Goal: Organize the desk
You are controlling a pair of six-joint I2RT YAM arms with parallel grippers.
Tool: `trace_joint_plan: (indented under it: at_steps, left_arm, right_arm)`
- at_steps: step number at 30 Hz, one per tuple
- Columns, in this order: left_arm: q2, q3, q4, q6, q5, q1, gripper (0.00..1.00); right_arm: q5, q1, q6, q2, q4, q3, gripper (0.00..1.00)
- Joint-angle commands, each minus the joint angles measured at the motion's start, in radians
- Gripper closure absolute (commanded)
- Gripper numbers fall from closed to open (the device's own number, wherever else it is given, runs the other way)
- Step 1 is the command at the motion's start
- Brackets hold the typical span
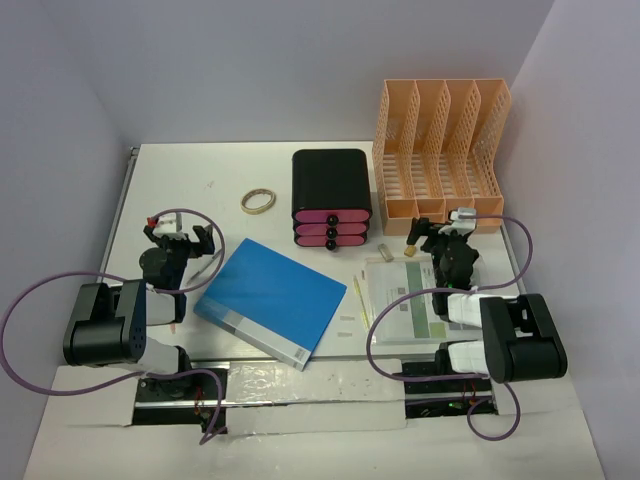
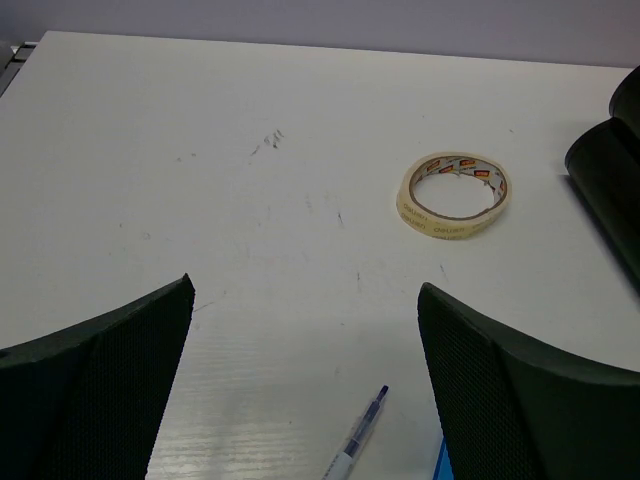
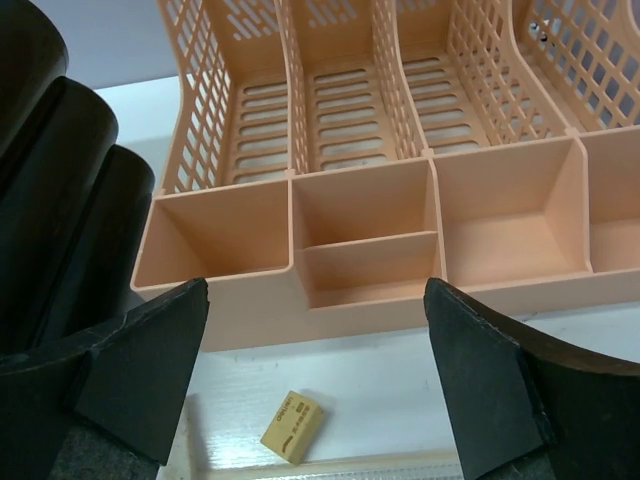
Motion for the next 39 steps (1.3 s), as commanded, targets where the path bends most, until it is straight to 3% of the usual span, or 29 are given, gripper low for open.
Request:
trace_joint_plan:
  at_steps: [1,3,6,9,12,14,15,17,19,21,24,28,34,39]
  left_arm:
    - [0.001,0.019,0.038,0.007,-0.006,-0.005,0.01]
    - [-0.001,0.021,0.040,0.007,-0.006,-0.004,0.01]
    - [-0.047,0.042,-0.005,0.013,0.139,0.042,0.01]
    - [-0.224,0.215,-0.427,-0.036,0.204,0.101,0.01]
    - [-0.329,0.463,-0.932,-0.002,0.209,0.132,0.07]
    - [-0.364,0.592,-1.209,0.089,0.205,0.143,0.09]
    - [-0.384,0.698,-1.430,0.187,0.206,0.150,0.09]
    - [-0.395,0.795,-1.663,0.301,0.201,0.153,0.09]
    - [-0.386,0.916,-2.036,0.479,0.133,0.155,0.10]
    - [-0.378,0.933,-2.185,0.549,0.062,0.158,0.14]
    - [-0.362,0.878,-2.260,0.573,-0.004,0.159,0.18]
    - [-0.269,0.862,-2.306,0.506,0.008,0.159,0.28]
    - [-0.164,0.825,-2.227,0.404,-0.092,0.155,0.31]
    - [-0.110,0.761,-2.176,0.381,-0.145,0.155,0.33]
  right_arm:
    - [-0.049,-0.008,-0.023,-0.061,-0.163,0.092,0.07]
    - [-0.074,-0.008,0.016,-0.142,-0.424,0.188,0.07]
    - [-0.163,-0.006,0.161,-0.196,-0.792,0.421,0.16]
    - [-0.218,0.033,0.277,-0.269,-1.104,0.528,0.25]
    - [0.035,0.230,0.317,-0.384,-1.235,0.553,0.26]
    - [0.178,0.330,0.357,-0.436,-1.305,0.557,0.25]
    - [0.247,0.375,0.393,-0.453,-1.323,0.551,0.25]
    - [0.273,0.396,0.433,-0.488,-1.359,0.537,0.25]
    - [0.269,0.409,0.465,-0.514,-1.369,0.499,0.23]
    - [0.273,0.416,0.471,-0.523,-1.366,0.464,0.22]
    - [0.252,0.421,0.465,-0.530,-1.325,0.421,0.21]
    - [0.162,0.421,0.436,-0.521,-1.250,0.379,0.19]
    - [0.000,0.421,0.478,-0.495,-1.159,0.339,0.16]
    - [0.031,0.421,0.510,-0.495,-1.139,0.295,0.15]
